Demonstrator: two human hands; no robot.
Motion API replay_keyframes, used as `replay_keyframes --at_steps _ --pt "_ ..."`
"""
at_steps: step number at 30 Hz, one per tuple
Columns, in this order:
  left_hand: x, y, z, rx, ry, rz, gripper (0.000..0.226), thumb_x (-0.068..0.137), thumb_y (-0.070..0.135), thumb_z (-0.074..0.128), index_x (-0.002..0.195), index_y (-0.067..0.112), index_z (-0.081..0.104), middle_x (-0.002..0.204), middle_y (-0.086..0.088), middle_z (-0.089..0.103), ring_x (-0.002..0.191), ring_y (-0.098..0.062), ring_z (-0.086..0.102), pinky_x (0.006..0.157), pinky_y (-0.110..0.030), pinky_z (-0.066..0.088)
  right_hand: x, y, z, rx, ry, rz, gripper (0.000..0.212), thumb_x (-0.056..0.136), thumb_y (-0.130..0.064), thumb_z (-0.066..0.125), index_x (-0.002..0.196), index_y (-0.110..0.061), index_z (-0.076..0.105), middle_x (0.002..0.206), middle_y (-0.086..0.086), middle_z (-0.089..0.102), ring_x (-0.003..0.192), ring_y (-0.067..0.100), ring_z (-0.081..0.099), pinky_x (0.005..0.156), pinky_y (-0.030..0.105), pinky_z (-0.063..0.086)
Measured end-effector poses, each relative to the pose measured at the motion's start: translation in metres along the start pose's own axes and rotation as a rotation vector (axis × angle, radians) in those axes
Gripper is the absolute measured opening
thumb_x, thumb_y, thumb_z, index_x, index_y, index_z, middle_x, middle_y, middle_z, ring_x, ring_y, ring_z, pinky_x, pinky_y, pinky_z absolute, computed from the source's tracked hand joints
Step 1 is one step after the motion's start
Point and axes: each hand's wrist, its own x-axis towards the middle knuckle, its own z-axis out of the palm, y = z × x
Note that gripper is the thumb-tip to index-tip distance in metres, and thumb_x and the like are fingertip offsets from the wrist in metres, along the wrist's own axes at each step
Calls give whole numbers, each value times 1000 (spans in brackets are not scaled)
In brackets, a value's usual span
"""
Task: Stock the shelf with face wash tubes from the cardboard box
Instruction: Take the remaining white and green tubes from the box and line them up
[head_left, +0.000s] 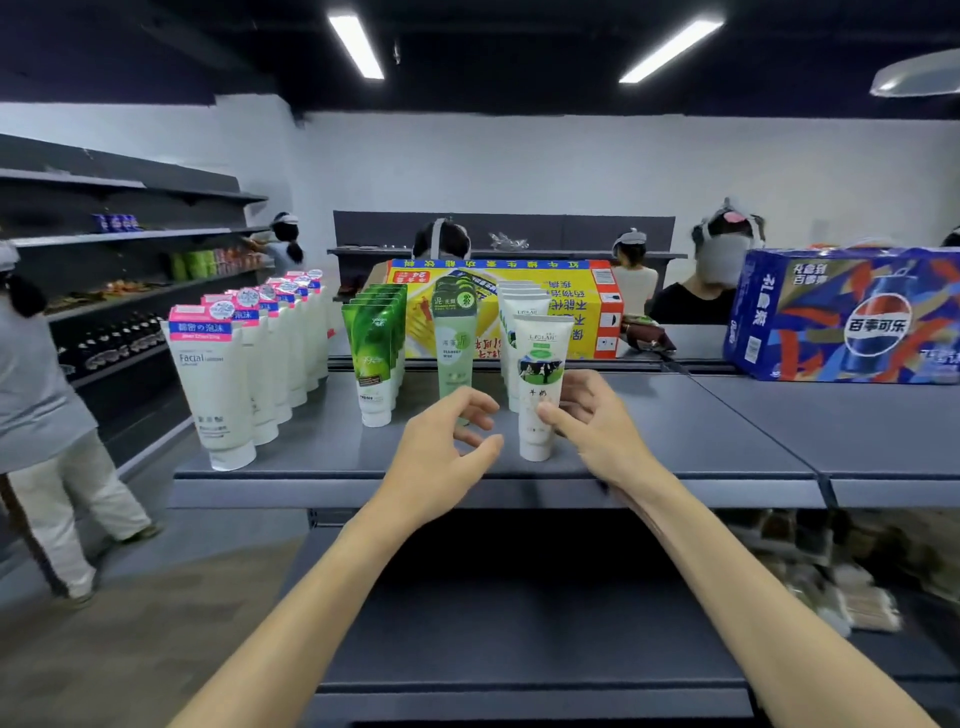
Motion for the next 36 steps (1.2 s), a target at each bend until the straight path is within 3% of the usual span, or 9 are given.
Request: replay_keyframes --at_steps 5,9,13,17,25,36 --pt "17 -2 12 11 26 -8 22 86 18 70 105 27 62 95 9 66 76 -2 65 68 -10 47 24 15 -3 -3 -28 -7 26 91 -1 67 112 -9 54 106 -1 68 89 -3 68 85 19 55" --pt "25 -4 23 6 38 -14 22 85 17 70 104 25 63 94 8 66 75 -2 65 67 -7 45 41 21 -4 -59 -31 -43 26 91 -6 68 110 -18 57 105 -8 66 90 -4 66 84 18 54" --pt "26 -7 29 12 27 -29 23 85 17 70 105 27 62 95 8 66 75 -2 65 66 -8 45 55 30 -6 -84 -27 -61 27 88 -10 72 102 -30 60 104 -3 70 98 16 66 90 31 54" --pt "28 -10 29 11 24 -39 24 86 18 69 106 29 61 96 9 65 77 -2 64 68 -9 47 61 32 -7 -51 -39 -57 26 89 -10 72 103 -29 62 109 3 71 102 24 67 90 37 55" --pt "35 -9 28 13 36 -23 23 84 17 70 104 26 62 93 8 65 74 -2 64 69 -10 48 66 35 -5 -49 -34 -53 27 89 -10 71 99 -32 61 106 -4 70 102 27 68 92 49 55" --pt "40 -12 25 -6 32 -31 24 85 17 69 106 27 62 95 6 66 75 -3 64 71 -16 52 73 41 -4 -78 -16 -63 24 89 -17 72 102 -34 62 110 -7 71 103 21 68 94 50 54"
